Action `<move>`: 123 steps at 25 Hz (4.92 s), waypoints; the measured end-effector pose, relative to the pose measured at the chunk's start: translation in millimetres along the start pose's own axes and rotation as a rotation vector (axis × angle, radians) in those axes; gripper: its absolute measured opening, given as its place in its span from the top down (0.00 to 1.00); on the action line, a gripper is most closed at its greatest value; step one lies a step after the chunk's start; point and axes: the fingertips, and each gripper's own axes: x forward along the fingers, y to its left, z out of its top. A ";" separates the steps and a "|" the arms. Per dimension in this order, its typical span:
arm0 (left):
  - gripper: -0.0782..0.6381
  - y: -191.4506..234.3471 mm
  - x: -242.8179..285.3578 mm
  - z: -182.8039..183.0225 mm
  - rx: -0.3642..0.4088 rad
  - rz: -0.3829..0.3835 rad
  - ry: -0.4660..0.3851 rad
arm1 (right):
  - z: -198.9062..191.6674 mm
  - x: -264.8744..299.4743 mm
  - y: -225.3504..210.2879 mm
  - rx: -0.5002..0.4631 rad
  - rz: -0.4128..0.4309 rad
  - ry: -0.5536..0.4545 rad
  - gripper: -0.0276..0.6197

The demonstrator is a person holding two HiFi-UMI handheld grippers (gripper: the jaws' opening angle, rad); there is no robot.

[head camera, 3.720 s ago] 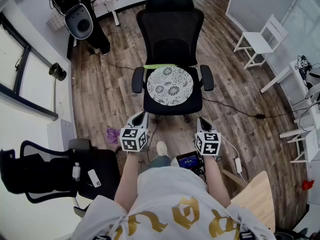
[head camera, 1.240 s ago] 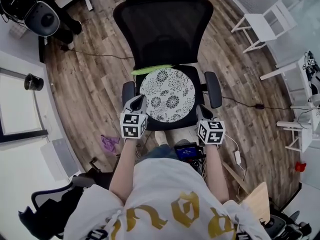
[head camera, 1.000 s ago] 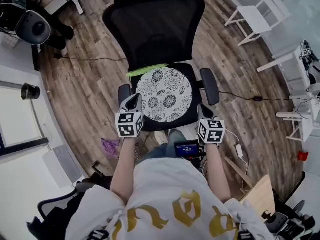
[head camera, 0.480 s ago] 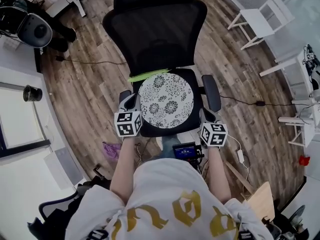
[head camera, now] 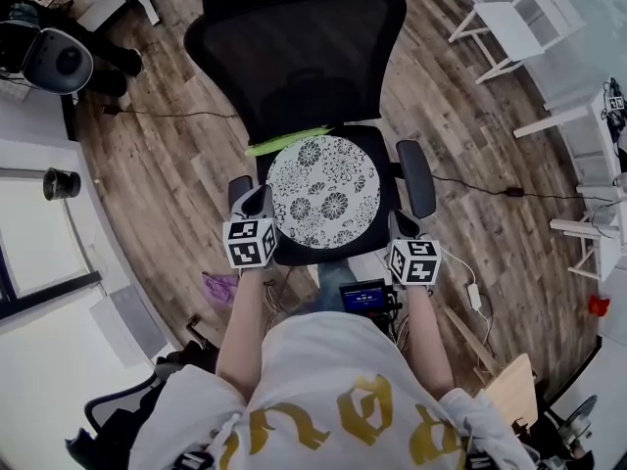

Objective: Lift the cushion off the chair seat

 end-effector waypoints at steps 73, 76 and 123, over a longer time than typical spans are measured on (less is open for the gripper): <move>0.61 93.6 256.9 -200.6 0.169 0.271 0.623 | -174.7 241.4 -75.4 -0.167 0.017 0.406 0.68; 0.60 105.5 264.8 -207.7 0.136 0.290 0.630 | -183.0 243.6 -80.5 -0.152 0.005 0.403 0.68; 0.87 87.5 256.9 -224.2 0.211 0.135 0.766 | -181.1 231.3 -79.9 -0.038 -0.079 0.508 0.91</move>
